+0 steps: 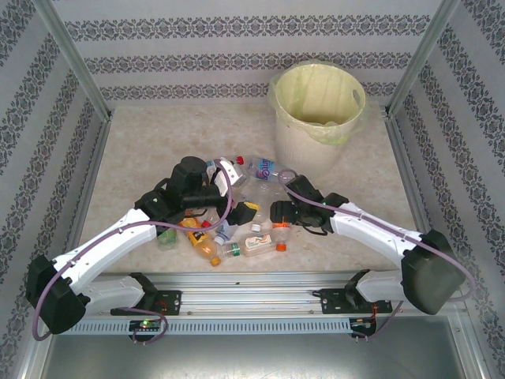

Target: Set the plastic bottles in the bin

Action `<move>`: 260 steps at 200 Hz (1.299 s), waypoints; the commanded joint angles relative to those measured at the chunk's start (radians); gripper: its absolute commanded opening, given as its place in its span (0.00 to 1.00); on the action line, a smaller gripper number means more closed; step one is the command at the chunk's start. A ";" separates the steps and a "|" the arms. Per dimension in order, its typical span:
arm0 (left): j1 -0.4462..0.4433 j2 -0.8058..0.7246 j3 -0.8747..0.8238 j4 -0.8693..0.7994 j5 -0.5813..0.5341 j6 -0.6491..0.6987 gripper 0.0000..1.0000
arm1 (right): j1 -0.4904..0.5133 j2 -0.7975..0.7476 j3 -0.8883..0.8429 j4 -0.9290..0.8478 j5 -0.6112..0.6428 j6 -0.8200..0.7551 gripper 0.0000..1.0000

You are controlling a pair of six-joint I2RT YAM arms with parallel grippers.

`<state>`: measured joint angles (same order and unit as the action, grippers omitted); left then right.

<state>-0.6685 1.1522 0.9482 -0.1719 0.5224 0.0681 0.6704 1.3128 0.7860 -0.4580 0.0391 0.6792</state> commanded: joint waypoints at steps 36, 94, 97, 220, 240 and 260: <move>-0.008 0.005 -0.005 0.012 0.001 0.001 1.00 | 0.021 0.081 -0.028 0.091 -0.014 0.041 0.85; -0.008 0.009 -0.007 0.017 -0.003 -0.001 1.00 | 0.029 0.152 -0.022 0.116 0.003 0.056 0.84; -0.008 0.008 -0.008 0.017 -0.003 -0.002 1.00 | 0.029 0.156 -0.022 0.116 0.005 0.056 0.84; -0.008 0.019 -0.017 0.036 -0.006 -0.016 1.00 | 0.030 0.195 -0.025 0.118 0.038 0.051 0.67; -0.008 0.021 -0.018 0.039 -0.005 -0.016 1.00 | 0.029 0.192 -0.024 0.113 0.045 0.046 0.65; -0.008 0.022 -0.020 0.042 -0.006 -0.019 1.00 | 0.029 0.187 -0.024 0.106 0.049 0.042 0.62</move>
<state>-0.6685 1.1690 0.9443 -0.1661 0.5186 0.0608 0.6903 1.5009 0.7746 -0.3431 0.0532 0.7303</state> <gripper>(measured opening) 0.998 0.636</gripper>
